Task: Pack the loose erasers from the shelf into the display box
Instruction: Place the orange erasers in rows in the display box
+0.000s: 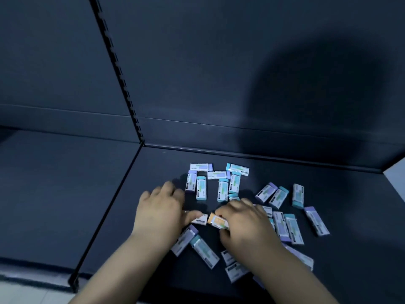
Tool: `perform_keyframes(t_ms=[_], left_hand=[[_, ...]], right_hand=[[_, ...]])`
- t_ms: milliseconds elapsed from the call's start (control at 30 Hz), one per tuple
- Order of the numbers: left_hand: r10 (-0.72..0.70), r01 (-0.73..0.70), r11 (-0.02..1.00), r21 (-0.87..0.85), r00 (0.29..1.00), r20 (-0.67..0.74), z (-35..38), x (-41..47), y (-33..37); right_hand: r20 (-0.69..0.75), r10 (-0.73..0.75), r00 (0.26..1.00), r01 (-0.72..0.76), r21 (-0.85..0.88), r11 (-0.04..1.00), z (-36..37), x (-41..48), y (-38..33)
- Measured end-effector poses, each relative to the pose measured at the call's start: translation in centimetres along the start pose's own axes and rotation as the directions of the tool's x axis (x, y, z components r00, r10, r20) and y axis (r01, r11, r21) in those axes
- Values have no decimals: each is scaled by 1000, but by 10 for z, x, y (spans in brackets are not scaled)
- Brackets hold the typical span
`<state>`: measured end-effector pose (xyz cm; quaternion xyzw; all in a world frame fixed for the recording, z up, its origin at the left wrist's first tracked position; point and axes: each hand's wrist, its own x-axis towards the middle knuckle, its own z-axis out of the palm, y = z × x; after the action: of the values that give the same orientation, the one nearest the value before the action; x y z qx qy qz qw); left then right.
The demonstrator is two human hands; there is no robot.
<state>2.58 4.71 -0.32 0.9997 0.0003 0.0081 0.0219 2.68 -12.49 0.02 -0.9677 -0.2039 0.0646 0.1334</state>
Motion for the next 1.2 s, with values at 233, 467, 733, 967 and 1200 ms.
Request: perform_keyframes(t_ms=[233,467,733,967,1200], left_hand=[[264,-259,963,-70,960,88,-12,3,-7],[319,-326,943,61,943,97,-7,4,-1],[330,-338,941,-35,934,-139,-4,-15,-13],[341,-379,923,-67,886,-315,-16,-38,-66],[376,-427,903,-56,845,-381,-23,-55,-192]], right_hand=[[8,40,999,-39,-103,994,-5,-5,5],[-36,80,996,-82,-59,995,3,-7,9],[-264,27,964,-25,12,1000,-1,-8,15],[-312,-37,949,36,-11,999,-4,-3,-34],[-383,-23,924,30,11,999,24,17,-145]])
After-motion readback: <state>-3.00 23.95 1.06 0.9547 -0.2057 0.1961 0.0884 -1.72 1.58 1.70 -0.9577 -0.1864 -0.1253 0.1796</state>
